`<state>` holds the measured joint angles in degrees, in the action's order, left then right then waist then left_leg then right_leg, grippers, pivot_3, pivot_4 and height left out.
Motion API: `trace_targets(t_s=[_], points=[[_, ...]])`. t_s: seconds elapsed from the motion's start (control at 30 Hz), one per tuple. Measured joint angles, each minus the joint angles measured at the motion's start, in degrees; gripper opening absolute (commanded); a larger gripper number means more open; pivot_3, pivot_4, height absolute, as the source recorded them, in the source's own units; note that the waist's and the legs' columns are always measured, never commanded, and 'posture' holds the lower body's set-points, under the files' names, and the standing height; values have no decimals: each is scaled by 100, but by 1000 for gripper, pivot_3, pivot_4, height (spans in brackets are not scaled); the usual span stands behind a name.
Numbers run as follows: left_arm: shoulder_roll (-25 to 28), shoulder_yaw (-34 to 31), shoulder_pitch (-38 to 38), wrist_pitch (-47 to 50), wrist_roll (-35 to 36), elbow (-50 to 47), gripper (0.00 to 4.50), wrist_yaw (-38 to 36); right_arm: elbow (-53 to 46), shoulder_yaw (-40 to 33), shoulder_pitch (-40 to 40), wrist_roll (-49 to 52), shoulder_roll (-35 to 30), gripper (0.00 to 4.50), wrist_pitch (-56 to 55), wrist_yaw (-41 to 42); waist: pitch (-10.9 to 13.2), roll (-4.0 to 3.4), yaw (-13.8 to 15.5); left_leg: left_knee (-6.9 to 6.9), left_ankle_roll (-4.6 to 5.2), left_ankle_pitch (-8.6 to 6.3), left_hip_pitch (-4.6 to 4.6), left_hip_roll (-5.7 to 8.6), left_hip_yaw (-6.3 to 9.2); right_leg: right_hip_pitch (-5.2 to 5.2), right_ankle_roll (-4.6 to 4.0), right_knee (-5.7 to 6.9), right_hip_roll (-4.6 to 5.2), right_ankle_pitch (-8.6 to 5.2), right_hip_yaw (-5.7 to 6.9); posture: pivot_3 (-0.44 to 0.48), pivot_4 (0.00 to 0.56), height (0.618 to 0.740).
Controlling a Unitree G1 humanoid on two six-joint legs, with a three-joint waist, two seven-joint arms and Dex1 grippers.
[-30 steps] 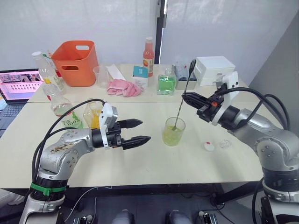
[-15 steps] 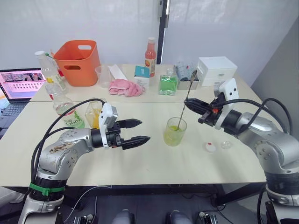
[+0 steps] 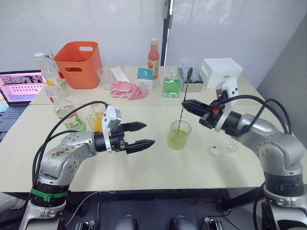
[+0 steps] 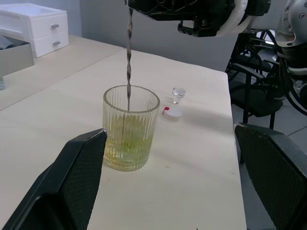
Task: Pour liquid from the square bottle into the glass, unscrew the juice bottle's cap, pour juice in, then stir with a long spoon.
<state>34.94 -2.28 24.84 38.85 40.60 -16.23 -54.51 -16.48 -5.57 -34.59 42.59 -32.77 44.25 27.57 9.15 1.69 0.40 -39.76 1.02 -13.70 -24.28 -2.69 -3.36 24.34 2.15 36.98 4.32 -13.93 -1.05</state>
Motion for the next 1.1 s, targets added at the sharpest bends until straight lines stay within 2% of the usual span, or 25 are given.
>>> trace_targets(t_s=[0.2,0.33,0.53,0.63,0.87,1.1], points=[[0,1,46,0,-1,17,4477,-3,418,10,-8,-530,91,0,-534,184,0,0,8,0,0,0,1,0,-1,1,0,1,0,0,0,0,150,715],[1,2,78,0,-1,24,4477,-6,406,34,10,-677,-105,0,-584,397,0,0,15,-1,0,0,0,1,0,0,0,1,1,0,0,0,150,715],[2,2,79,0,-3,32,4477,-6,-185,-15,231,-398,-643,0,-174,814,0,0,16,0,0,0,2,-1,1,-2,0,1,0,0,1,0,150,715],[2,2,78,0,-4,32,4477,-5,-437,-49,268,-179,-703,0,101,849,0,0,12,0,0,0,2,-2,1,-1,0,1,0,0,1,0,150,715],[0,6,78,0,-7,33,4477,-4,-410,-223,-128,74,-196,0,211,453,0,0,-4,1,0,0,2,-3,1,0,0,1,-3,0,1,0,150,715],[0,6,79,0,-11,37,4477,-9,295,-129,-136,-694,51,0,-480,348,0,0,21,0,0,0,0,4,-1,1,1,0,3,0,1,0,150,715]])
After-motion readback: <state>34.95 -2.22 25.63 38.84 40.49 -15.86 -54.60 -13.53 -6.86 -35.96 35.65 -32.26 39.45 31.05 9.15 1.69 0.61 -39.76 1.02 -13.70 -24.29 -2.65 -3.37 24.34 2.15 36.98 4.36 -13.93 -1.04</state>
